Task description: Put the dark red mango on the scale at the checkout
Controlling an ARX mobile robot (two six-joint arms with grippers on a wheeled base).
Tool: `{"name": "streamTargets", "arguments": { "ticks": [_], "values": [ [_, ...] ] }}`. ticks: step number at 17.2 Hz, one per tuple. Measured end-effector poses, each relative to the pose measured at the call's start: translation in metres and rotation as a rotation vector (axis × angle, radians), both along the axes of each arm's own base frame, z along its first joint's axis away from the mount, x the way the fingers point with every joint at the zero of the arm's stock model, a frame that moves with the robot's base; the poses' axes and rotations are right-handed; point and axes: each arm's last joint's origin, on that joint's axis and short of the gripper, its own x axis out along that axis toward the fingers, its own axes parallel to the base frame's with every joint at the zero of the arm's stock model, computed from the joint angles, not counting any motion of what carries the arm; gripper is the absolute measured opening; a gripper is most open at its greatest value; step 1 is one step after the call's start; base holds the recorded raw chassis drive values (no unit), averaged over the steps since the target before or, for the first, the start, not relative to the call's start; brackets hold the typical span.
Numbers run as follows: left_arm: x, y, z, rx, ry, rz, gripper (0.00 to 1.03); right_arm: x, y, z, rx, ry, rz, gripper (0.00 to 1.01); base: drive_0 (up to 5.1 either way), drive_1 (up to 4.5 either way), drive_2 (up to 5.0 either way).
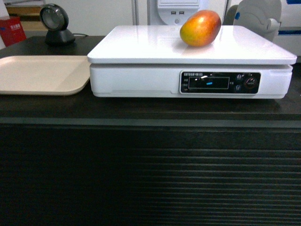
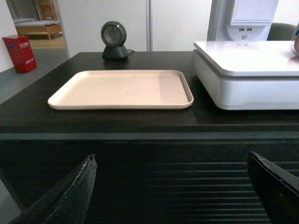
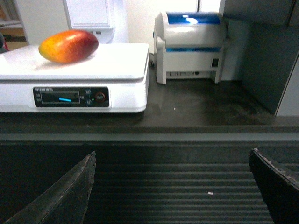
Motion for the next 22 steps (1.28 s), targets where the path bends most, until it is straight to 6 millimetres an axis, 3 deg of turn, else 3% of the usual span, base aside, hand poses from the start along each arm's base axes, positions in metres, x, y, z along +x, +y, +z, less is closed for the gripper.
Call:
{"name": "streamTargets", "arguments": {
  "ticks": [22],
  "values": [
    [0.0,0.0,-0.0003,0.003,0.003,0.0,0.98,0.0,0.0,-0.0002,0.0,0.002,0.0,0.98,0.0,0.0,0.0]
  ]
}}
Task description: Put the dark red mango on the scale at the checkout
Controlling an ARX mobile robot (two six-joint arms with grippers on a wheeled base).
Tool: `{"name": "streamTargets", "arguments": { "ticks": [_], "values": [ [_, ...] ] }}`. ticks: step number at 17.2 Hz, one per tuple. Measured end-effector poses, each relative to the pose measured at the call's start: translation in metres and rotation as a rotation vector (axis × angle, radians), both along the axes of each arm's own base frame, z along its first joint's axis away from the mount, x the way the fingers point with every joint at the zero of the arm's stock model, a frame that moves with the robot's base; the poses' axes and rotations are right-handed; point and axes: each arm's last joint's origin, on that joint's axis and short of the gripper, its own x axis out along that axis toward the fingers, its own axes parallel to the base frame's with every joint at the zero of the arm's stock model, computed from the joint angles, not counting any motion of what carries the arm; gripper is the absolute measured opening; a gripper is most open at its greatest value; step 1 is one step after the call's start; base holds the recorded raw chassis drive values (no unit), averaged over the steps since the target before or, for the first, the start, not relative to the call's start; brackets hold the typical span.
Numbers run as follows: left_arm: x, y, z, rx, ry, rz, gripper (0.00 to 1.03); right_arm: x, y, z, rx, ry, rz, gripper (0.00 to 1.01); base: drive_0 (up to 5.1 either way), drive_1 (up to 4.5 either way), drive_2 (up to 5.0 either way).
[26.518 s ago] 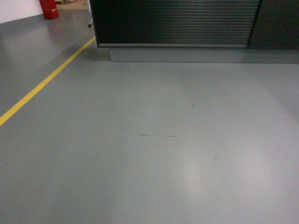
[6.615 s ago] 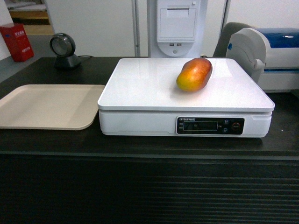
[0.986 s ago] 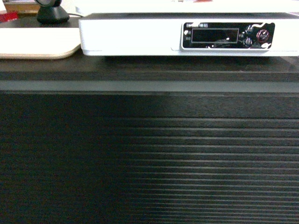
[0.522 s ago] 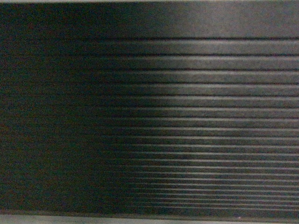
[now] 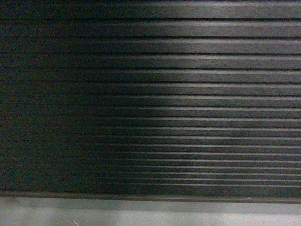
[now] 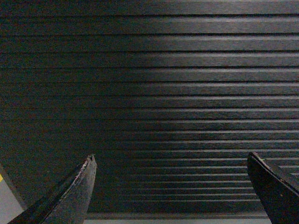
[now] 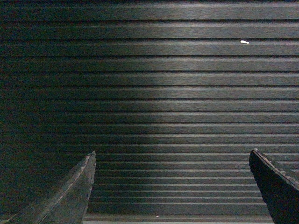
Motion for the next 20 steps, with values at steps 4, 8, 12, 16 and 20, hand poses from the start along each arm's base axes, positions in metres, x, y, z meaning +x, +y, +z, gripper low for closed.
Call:
{"name": "streamTargets", "arguments": {
  "ticks": [4,8,12,16,20],
  "values": [
    [0.0,0.0,0.0,0.0,0.0,0.0,0.98,0.0,0.0,0.0,0.0,0.0,0.0,0.98,0.0,0.0,0.0],
    [0.0,0.0,0.0,0.0,0.0,0.0,0.98,0.0,0.0,0.0001,0.0,-0.001,0.0,0.98,0.0,0.0,0.0],
    [0.0,0.0,0.0,0.0,0.0,0.0,0.98,0.0,0.0,0.0001,0.0,-0.001,0.0,0.98,0.0,0.0,0.0],
    [0.0,0.0,0.0,0.0,0.0,0.0,0.98,0.0,0.0,0.0001,0.0,-0.001,0.0,0.98,0.0,0.0,0.0],
    [0.0,0.0,0.0,0.0,0.0,0.0,0.98,0.0,0.0,0.0001,0.0,-0.001,0.0,0.98,0.0,0.0,0.0]
  ]
}}
